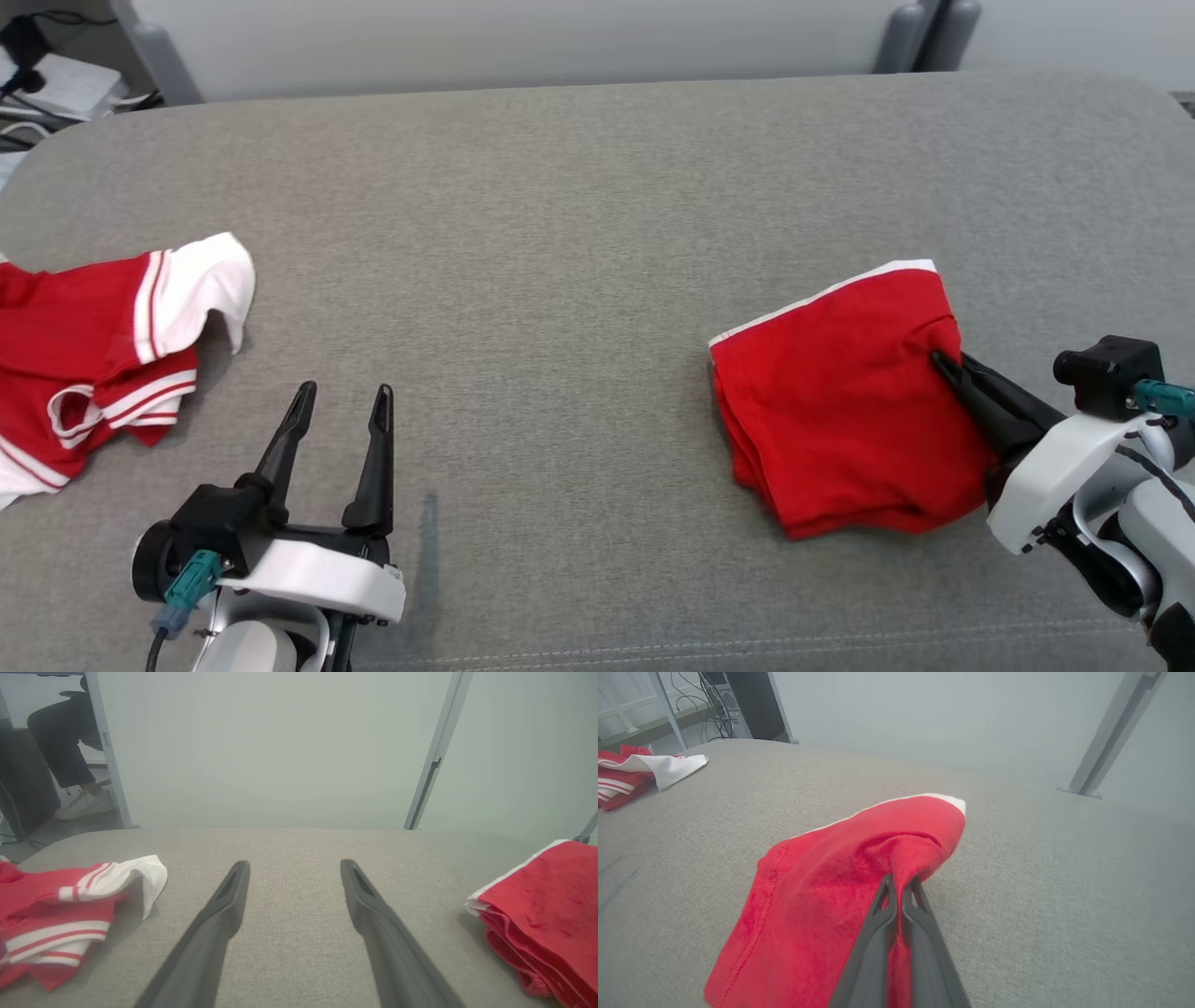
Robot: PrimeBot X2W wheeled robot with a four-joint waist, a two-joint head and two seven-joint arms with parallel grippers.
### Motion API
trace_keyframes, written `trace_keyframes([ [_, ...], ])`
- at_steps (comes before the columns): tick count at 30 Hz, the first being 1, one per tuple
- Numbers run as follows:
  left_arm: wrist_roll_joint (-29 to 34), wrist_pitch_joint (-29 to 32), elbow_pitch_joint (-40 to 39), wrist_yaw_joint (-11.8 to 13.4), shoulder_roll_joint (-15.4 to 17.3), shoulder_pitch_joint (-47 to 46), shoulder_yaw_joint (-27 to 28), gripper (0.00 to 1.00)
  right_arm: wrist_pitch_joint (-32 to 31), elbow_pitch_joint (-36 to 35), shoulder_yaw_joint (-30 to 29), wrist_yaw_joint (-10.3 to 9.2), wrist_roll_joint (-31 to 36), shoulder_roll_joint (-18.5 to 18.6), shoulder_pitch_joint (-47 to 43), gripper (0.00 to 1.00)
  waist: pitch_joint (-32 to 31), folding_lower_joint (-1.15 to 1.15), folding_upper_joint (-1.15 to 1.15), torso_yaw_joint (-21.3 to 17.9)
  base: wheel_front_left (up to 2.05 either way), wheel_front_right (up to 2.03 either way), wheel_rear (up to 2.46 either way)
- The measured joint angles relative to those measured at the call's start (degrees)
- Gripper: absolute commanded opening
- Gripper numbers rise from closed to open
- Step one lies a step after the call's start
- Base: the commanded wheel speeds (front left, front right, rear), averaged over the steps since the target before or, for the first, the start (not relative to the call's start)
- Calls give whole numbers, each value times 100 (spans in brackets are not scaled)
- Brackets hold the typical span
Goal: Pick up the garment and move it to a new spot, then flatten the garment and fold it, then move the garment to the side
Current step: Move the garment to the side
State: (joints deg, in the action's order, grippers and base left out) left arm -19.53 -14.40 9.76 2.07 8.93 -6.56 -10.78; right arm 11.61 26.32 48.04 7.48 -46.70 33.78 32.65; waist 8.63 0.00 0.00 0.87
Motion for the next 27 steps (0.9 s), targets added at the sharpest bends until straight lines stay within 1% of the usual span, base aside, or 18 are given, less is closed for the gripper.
trace_keyframes([
  [6, 43, -1, -125, -16, 31, -231, -64, 100, -1, 89, -101, 1, 48, 45, 210, 0, 119, 0, 0, -542, 0, 0, 0],
  [7, 47, -1, -156, -56, 51, -281, -83, 100, -1, 129, -102, 1, 57, 44, 294, 0, 160, 0, 0, -627, 0, 0, 0],
  [8, 99, 1, -198, -63, 93, -411, -127, 100, -46, 244, -81, 1, 30, 42, 518, 0, 279, 0, 0, -774, 0, 0, 0],
  [11, 192, 25, -277, -109, 127, -636, -172, 100, -48, 512, 4, 1, 18, 27, 962, 0, 526, 0, 0, -939, 0, 0, 0],
  [13, 224, 35, -354, -162, 142, -814, -238, 100, -42, 817, 26, 1, -1, 22, 1302, 0, 714, 0, 0, -1031, 0, 0, 0],
  [19, 331, 191, -582, -271, 135, -1365, -460, 100, 58, 1834, -92, 1, -4, 83, 2052, 0, 1314, 0, 0, -1176, 0, 0, 0],
  [24, 407, 287, -679, -412, 114, -1816, -705, 100, 171, 2604, -360, 1, 4, 299, 2404, 0, 1812, 0, 0, -1151, 0, 0, 0],
  [27, 493, 331, -717, -463, 119, -2018, -803, 100, 207, 2954, -456, 1, 76, 305, 2578, 0, 2083, 0, 0, -1119, 0, 0, 0],
])
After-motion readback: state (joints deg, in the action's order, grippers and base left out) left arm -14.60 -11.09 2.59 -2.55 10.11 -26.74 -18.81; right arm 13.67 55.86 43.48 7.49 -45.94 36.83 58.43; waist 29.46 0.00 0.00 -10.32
